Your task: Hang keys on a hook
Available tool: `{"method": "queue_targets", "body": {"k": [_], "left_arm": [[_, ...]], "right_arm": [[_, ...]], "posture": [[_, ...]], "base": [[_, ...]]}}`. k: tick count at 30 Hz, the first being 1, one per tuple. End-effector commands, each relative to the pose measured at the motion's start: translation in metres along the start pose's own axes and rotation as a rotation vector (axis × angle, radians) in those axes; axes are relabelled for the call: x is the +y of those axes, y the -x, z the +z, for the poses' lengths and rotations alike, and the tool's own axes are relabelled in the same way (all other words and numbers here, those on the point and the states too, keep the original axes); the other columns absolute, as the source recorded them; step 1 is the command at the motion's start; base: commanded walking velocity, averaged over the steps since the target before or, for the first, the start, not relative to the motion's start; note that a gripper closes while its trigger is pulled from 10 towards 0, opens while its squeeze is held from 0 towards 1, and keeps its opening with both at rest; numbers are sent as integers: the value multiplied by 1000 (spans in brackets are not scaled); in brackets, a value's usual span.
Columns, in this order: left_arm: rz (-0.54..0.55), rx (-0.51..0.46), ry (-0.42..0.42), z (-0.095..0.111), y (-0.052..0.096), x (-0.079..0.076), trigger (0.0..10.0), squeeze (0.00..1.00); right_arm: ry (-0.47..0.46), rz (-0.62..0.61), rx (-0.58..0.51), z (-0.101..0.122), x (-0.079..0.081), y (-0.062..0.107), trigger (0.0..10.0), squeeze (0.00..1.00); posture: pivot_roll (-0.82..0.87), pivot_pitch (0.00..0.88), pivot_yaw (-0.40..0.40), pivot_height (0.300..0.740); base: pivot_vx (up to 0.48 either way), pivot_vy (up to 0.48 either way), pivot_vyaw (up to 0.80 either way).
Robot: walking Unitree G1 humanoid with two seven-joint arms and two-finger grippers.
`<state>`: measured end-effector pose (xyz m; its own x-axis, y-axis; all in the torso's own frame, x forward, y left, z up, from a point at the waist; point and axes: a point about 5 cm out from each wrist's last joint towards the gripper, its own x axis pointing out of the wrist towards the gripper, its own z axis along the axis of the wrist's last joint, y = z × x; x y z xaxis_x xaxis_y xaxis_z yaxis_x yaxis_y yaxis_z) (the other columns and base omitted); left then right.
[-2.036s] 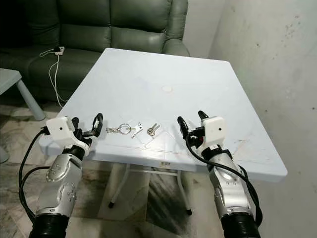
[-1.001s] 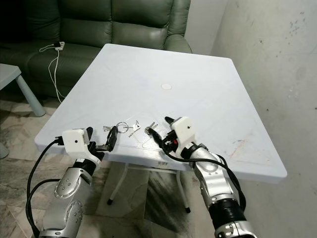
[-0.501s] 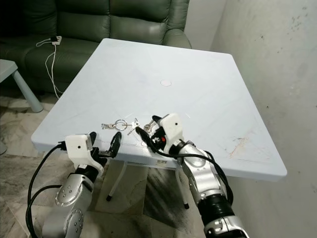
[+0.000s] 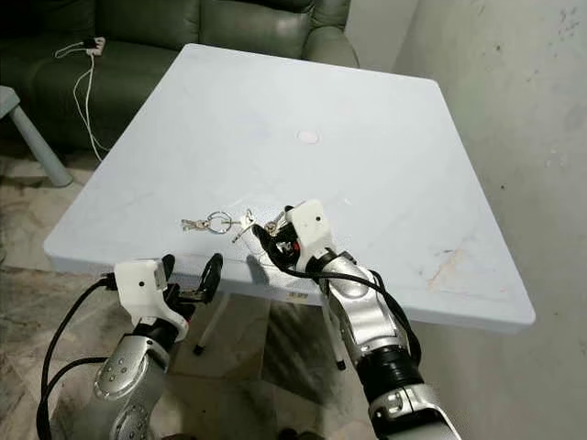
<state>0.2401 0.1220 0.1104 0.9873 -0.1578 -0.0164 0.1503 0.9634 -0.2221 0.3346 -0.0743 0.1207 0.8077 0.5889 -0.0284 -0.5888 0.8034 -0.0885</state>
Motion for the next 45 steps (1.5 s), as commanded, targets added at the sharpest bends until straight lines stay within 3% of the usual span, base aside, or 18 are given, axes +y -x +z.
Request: {"method": "queue_targets", "body": {"k": [1,5,6,8,9,10,27,29,30,33,34,36,39,40,41,43,44,45], "left_arm": [[-4,24,-2,-2,3,-5,10000,0],[1,30,1,-2,8,-6,10000,0],[4,32,-1,-1,9,-5,10000,0],[6,34,-2,-1,9,-5,10000,0],[7,34,-2,0,9,-5,10000,0],[8,34,-2,0,9,-5,10000,0],[15,44,-5,1,10,-6,10000,0],[15,43,-5,1,9,-6,10000,0],[15,42,-5,1,9,-6,10000,0],[15,41,-5,2,9,-6,10000,0],[15,41,-5,1,9,-6,10000,0],[14,42,-5,1,9,-6,10000,0],[15,44,-4,2,9,-7,10000,0],[15,44,-4,2,9,-7,10000,0],[15,44,-5,2,9,-7,10000,0],[16,44,-4,2,9,-7,10000,0],[16,43,-4,2,8,-7,10000,0],[16,43,-4,2,8,-7,10000,0]], "right_arm": [[12,-19,31,-4,-3,1,10000,0],[9,-11,43,-7,0,3,9922,0],[13,-6,55,-9,0,4,4118,0],[27,-4,49,-8,1,5,3843,0],[22,-2,54,-9,1,5,2745,0],[15,3,51,-9,2,5,0,0],[-6,-14,21,-4,2,4,0,0],[-27,-29,20,-2,3,2,4314,0],[-28,-31,18,-2,3,1,7373,0],[-36,-36,13,0,4,-1,6980,0],[-40,-42,9,0,5,-1,8588,0],[-60,-55,1,2,5,-3,9098,0],[-64,-62,-7,3,6,-4,8745,0],[-68,-64,-11,4,6,-4,7804,0],[-67,-63,-12,4,6,-4,5490,0],[-66,-67,-13,5,6,-5,5529,0],[-67,-68,-21,6,6,-5,627,0],[-68,-69,-25,6,6,-5,196,0]], "posture": [[132,185,-160,740],[135,200,-162,740],[138,206,-162,740],[138,207,-162,740],[138,209,-163,740],[138,209,-163,740],[139,215,-163,740],[138,214,-163,740],[138,214,-163,740],[138,214,-164,740],[139,213,-165,740],[140,213,-165,740],[141,215,-165,740],[141,215,-165,740],[141,215,-165,740],[140,215,-165,740],[140,215,-165,740],[140,213,-166,740]], "base": [[0,0,0],[0,0,0],[0,0,0],[0,0,0],[0,0,0],[0,0,0],[0,0,0],[0,0,0],[0,0,0],[0,0,0],[0,0,0],[0,0,0],[0,0,0],[0,0,0],[0,0,0],[0,0,0],[0,0,0],[0,0,0]]}}
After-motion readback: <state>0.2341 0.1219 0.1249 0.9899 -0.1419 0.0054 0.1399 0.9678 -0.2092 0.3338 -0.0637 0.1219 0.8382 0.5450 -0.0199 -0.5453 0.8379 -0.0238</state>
